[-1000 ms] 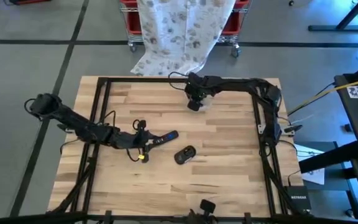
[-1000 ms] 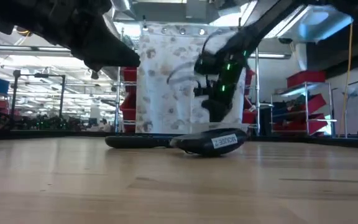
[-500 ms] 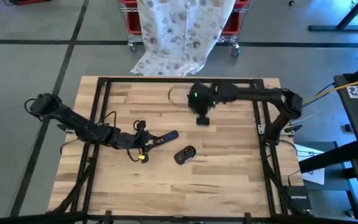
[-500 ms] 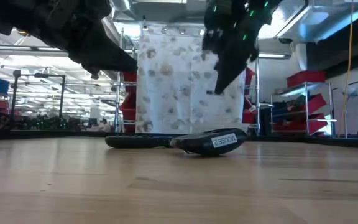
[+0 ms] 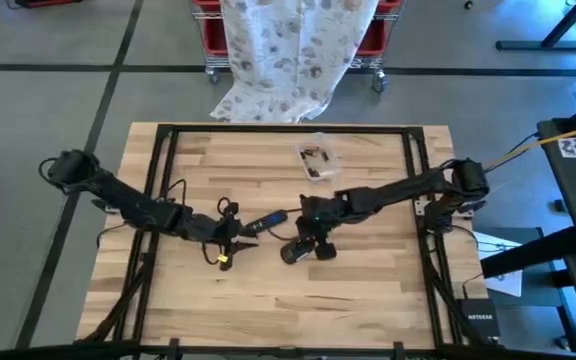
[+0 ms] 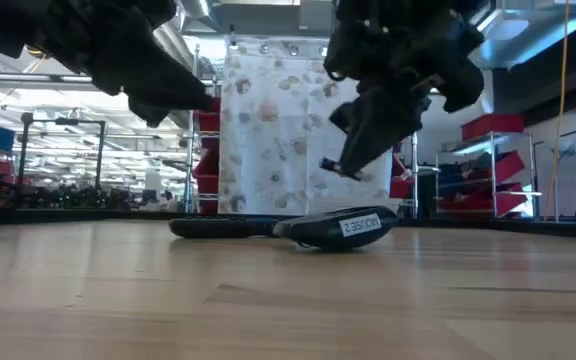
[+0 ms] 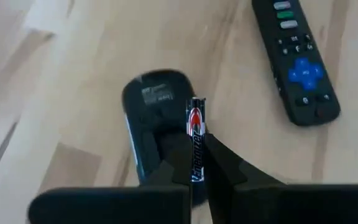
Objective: Insert battery
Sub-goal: Insert the white battery into the wireless mouse
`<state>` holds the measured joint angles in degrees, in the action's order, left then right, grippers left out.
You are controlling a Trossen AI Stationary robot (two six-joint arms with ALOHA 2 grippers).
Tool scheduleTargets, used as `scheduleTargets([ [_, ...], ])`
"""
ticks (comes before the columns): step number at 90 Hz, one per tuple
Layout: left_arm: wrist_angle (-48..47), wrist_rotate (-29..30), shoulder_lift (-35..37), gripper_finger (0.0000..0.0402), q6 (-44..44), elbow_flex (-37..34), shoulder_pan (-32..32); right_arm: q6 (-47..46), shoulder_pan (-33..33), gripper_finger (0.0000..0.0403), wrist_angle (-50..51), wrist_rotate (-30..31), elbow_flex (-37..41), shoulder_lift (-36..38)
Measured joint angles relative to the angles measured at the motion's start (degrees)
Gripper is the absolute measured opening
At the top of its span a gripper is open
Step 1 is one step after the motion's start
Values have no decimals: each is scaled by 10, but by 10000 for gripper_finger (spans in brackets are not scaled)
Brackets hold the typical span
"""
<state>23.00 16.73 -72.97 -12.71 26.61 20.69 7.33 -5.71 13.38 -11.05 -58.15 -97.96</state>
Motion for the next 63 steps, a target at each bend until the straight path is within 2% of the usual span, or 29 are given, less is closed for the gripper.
scheduleTargets([
  [15,4,2,0,96,0,0,14,-13,-8,0,-38,-25,13,-20],
  [30,1,4,0,96,-4,0,17,-16,-26,0,-44,-25,13,-36],
  [50,-1,4,0,96,-10,0,19,-17,-29,0,-40,13,13,-35],
  [55,0,4,0,96,-10,0,19,-12,-29,0,-11,31,5,-34],
  [63,-1,4,0,96,-13,0,20,3,-34,0,88,69,-35,-34],
])
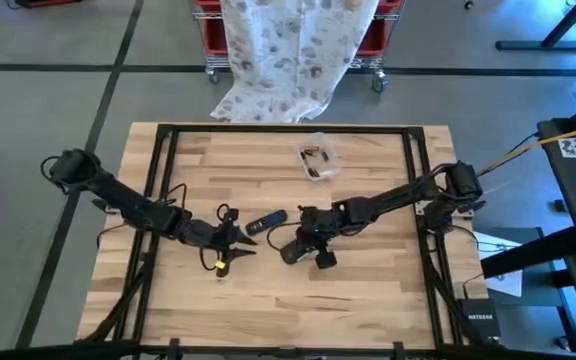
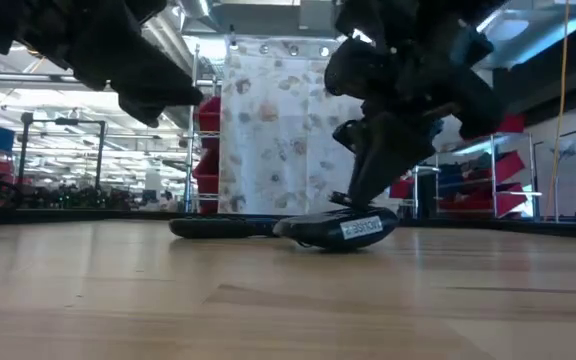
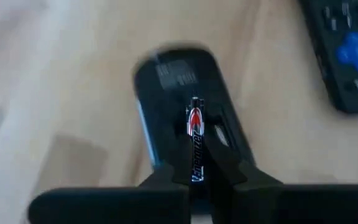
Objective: Insert battery
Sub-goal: Insert the white battery into the wireless mouse
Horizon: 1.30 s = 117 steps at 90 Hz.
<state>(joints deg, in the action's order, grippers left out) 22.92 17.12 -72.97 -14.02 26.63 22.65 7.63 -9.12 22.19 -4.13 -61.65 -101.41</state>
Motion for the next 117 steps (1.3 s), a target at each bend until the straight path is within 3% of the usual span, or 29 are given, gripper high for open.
scheduleTargets([
  [12,0,0,0,96,-5,0,0,38,-13,0,131,67,-82,1],
  [22,-1,0,0,96,-14,0,0,60,-19,0,211,78,-147,-19],
  [41,-33,-16,-21,96,-82,0,20,93,-42,0,336,83,-262,-131],
  [59,-44,-15,-63,96,-144,0,58,116,-63,0,444,125,-373,-227],
  [81,-16,3,-125,96,-220,0,88,126,-67,3,454,123,-398,-252],
  [103,148,28,-225,96,-231,1,95,117,-67,3,437,95,-399,-251],
  [117,168,38,-264,96,-231,13,84,107,-67,1,404,91,-400,-251],
])
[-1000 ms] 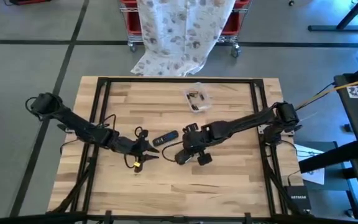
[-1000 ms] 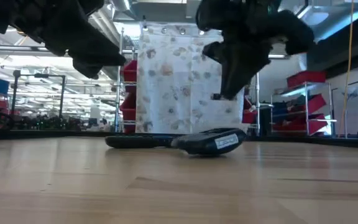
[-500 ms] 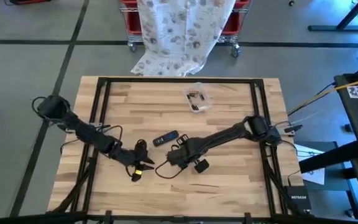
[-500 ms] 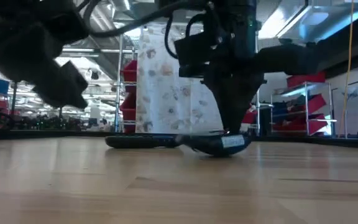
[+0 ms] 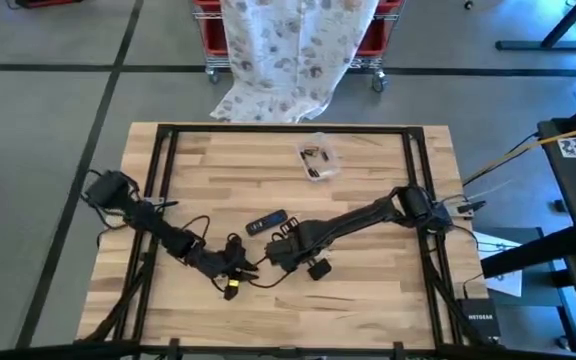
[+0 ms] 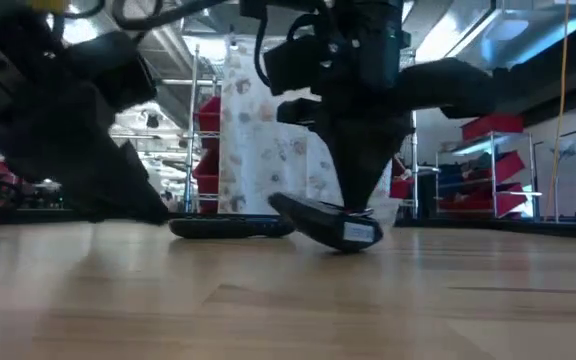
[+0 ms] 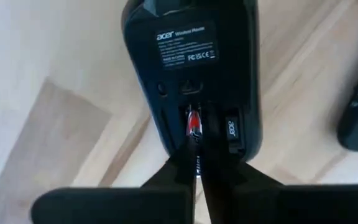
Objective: Insert battery
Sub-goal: Insert the white battery into the wireless mouse
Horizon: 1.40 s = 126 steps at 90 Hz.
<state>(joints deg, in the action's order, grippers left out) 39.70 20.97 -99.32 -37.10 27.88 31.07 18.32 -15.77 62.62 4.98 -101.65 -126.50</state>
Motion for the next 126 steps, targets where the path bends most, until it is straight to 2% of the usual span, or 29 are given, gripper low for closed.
scheduleTargets([
  [31,-16,21,45,96,43,0,0,-44,0,0,4,10,-42,5],
  [57,-11,16,46,96,44,3,1,-82,0,1,73,15,-48,22],
  [69,-12,37,42,96,46,3,-12,-98,0,1,54,15,-23,23],
  [89,-13,37,42,96,63,3,-37,-117,0,1,24,15,13,23],
  [115,-10,16,40,96,73,3,-57,-121,0,1,47,13,9,29],
  [126,3,15,22,96,73,3,-57,-130,0,1,38,-5,9,42],
])
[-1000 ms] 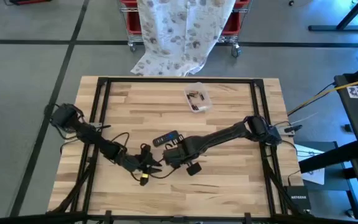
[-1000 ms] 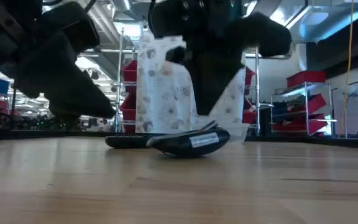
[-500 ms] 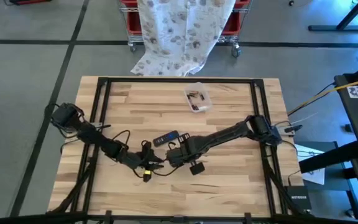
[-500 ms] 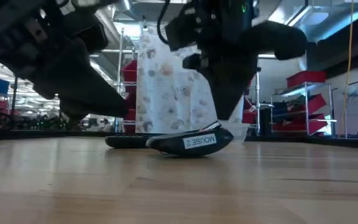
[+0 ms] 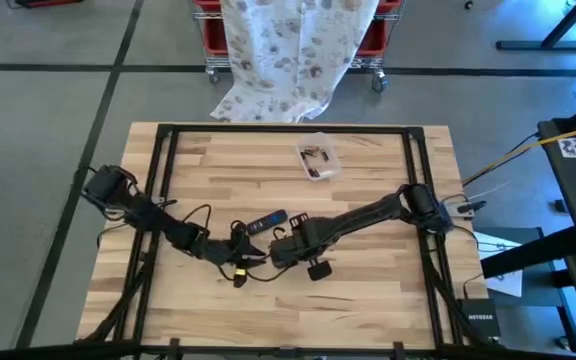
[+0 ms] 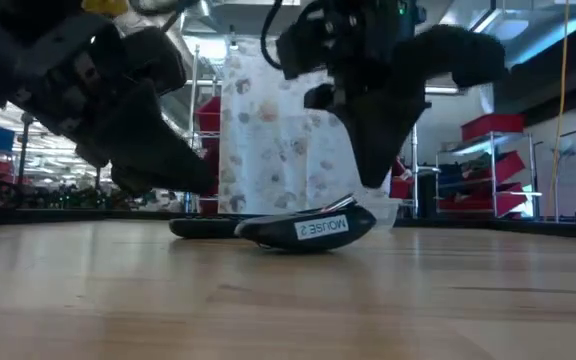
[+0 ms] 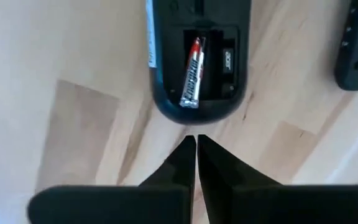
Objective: Insert battery
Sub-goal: Insert the white battery into the wireless mouse
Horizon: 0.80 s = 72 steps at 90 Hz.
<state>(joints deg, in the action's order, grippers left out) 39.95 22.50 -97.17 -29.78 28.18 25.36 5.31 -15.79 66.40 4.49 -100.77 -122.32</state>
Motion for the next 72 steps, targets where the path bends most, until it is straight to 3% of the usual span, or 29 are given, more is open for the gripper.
scheduleTargets([
  [24,46,0,-48,96,-2,0,0,-9,-1,1,-56,-36,19,2],
  [72,44,-3,-92,96,3,26,-10,-27,1,1,-78,15,55,1],
])
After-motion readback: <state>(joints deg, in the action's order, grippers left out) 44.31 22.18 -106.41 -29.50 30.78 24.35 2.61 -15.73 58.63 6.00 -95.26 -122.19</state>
